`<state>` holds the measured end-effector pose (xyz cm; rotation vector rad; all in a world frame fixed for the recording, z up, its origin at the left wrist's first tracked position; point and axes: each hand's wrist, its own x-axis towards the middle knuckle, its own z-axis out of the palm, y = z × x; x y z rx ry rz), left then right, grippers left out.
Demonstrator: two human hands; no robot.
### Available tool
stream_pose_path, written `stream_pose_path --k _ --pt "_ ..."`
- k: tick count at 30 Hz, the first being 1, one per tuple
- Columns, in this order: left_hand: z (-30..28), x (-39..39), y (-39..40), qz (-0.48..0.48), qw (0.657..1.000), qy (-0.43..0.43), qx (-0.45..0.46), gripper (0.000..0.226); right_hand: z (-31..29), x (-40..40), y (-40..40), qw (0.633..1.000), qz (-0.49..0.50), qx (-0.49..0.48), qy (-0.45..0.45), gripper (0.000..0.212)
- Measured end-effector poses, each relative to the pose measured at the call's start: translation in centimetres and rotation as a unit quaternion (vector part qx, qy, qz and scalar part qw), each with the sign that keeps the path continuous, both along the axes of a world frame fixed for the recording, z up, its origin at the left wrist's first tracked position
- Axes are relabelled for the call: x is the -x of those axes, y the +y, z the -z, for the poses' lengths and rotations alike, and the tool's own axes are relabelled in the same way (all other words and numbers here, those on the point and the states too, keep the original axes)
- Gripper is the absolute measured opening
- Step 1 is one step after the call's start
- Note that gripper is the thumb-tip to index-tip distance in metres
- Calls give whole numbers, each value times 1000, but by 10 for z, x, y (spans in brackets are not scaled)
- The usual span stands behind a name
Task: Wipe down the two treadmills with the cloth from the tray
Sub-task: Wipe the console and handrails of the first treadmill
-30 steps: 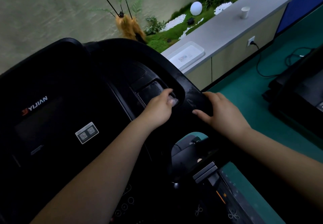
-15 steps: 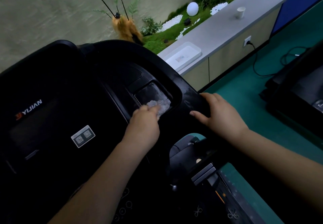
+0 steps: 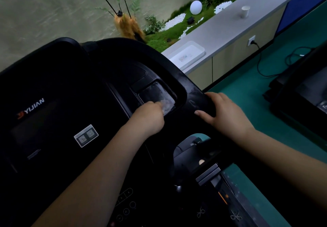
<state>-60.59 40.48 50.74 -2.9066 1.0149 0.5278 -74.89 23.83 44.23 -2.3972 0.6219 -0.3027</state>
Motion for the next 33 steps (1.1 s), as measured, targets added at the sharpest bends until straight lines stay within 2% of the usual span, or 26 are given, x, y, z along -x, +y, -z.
stream_pose_path --k 3,6,11,13,16,20,22,23,25,28,30,33 --pt "-3 3 2 -2 1000 24 12 40 0 0 0 1000 2 1 -1 69" --pt "5 9 -3 1 992 67 108 42 0 0 0 1000 4 2 1 68" --pt "14 18 4 -6 969 63 240 37 1 0 0 1000 2 0 1 67" --pt "7 20 13 10 962 63 265 32 1 0 -1 1000 2 -1 1 68" --pt "-8 19 30 49 975 23 218 30 1 0 0 1000 3 6 0 69" --pt "-23 8 50 47 963 -165 206 29 1 0 0 1000 3 6 0 68" --pt "-24 0 56 84 958 -225 158 26 1 0 -1 1000 3 3 0 68" --pt "-24 -3 58 123 961 -225 107 23 1 0 -1 1000 3 3 2 68" --pt "-25 -8 57 161 974 -155 20 26 1 0 0 1000 4 2 3 68" --pt "-35 -19 51 152 986 -63 -14 33 0 0 0 1000 5 1 2 68" --pt "-41 -28 47 141 988 -48 -37 47 0 0 0 1000 4 1 2 68" --pt "-39 -34 43 201 963 -67 -169 53 1 0 0 1000 5 -1 -1 67"
